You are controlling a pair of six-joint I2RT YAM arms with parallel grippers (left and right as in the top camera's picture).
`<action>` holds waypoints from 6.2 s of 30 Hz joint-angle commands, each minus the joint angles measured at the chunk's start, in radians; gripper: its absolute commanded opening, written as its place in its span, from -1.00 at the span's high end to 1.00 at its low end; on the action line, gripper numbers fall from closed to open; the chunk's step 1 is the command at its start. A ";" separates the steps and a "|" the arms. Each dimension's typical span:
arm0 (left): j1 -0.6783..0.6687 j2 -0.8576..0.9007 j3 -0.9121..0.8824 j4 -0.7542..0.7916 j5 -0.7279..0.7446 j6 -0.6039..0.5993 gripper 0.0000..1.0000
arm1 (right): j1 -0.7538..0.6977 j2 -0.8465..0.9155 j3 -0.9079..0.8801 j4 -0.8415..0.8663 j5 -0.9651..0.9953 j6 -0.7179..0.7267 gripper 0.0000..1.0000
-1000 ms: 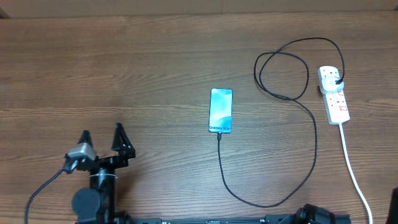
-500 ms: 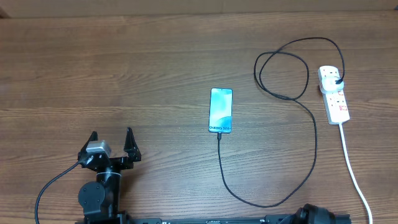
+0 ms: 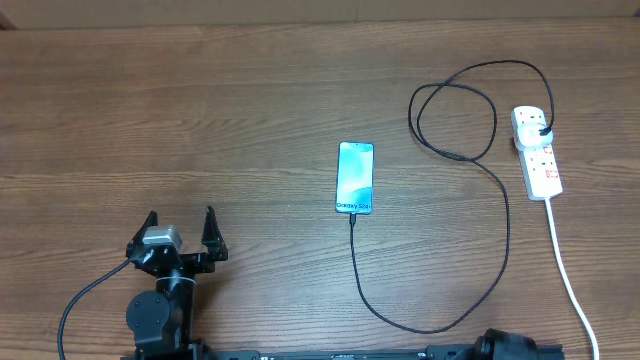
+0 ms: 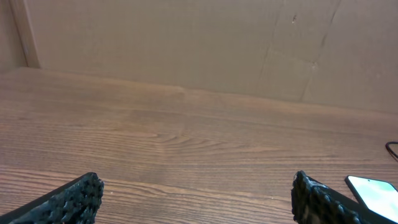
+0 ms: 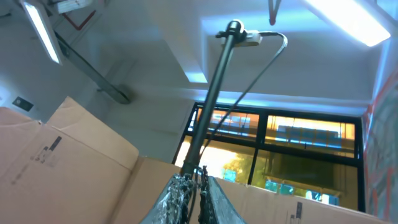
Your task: Plug charger to phone and switch on socket
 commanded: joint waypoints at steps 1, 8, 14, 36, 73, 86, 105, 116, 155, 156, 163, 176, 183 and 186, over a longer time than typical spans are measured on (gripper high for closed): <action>-0.002 -0.011 -0.006 0.001 0.010 0.018 -0.99 | 0.024 -0.002 -0.005 -0.006 0.059 -0.014 0.79; -0.016 -0.011 -0.006 0.000 0.010 0.018 -0.99 | 0.023 -0.002 -0.019 -0.008 0.060 -0.013 0.78; -0.077 -0.011 -0.006 0.001 0.010 0.018 -0.99 | 0.035 -0.002 -0.019 -0.010 0.060 -0.013 0.79; -0.150 -0.011 -0.006 0.001 0.010 0.018 -0.99 | 0.045 -0.002 -0.019 -0.015 0.061 -0.029 0.76; -0.150 -0.010 -0.006 -0.008 -0.062 0.112 -0.99 | 0.063 -0.002 -0.169 0.134 -0.004 -0.163 -0.55; -0.150 -0.010 -0.006 -0.008 -0.062 0.112 -0.99 | 0.199 -0.002 -0.211 0.154 0.059 -0.163 -1.00; -0.150 -0.010 -0.006 -0.008 -0.062 0.111 -0.99 | 0.198 -0.001 -1.061 0.276 0.256 -0.167 -1.00; -0.150 -0.011 -0.006 -0.008 -0.062 0.111 -0.99 | 0.198 -0.001 -1.301 0.373 0.418 -0.167 -1.00; -0.150 -0.010 -0.006 -0.008 -0.062 0.112 -0.99 | 0.201 -0.003 -1.588 0.481 0.416 -0.191 -1.00; -0.150 -0.010 -0.006 -0.008 -0.062 0.112 -0.99 | 0.201 -0.003 -1.588 0.481 0.409 -0.220 -1.00; -0.150 -0.010 -0.006 -0.008 -0.062 0.112 -0.99 | 0.201 -0.003 -1.588 0.481 0.406 -0.319 -1.00; -0.150 -0.010 -0.006 -0.008 -0.062 0.112 -0.99 | 0.201 -0.003 -1.588 0.481 0.404 -0.338 -1.00; -0.150 -0.010 -0.006 -0.008 -0.062 0.111 -0.99 | 0.201 -0.003 -1.588 0.481 0.404 -0.338 -1.00; -0.150 -0.010 -0.006 -0.008 -0.062 0.111 -0.99 | 0.201 -0.003 -1.588 0.481 0.404 -0.338 -1.00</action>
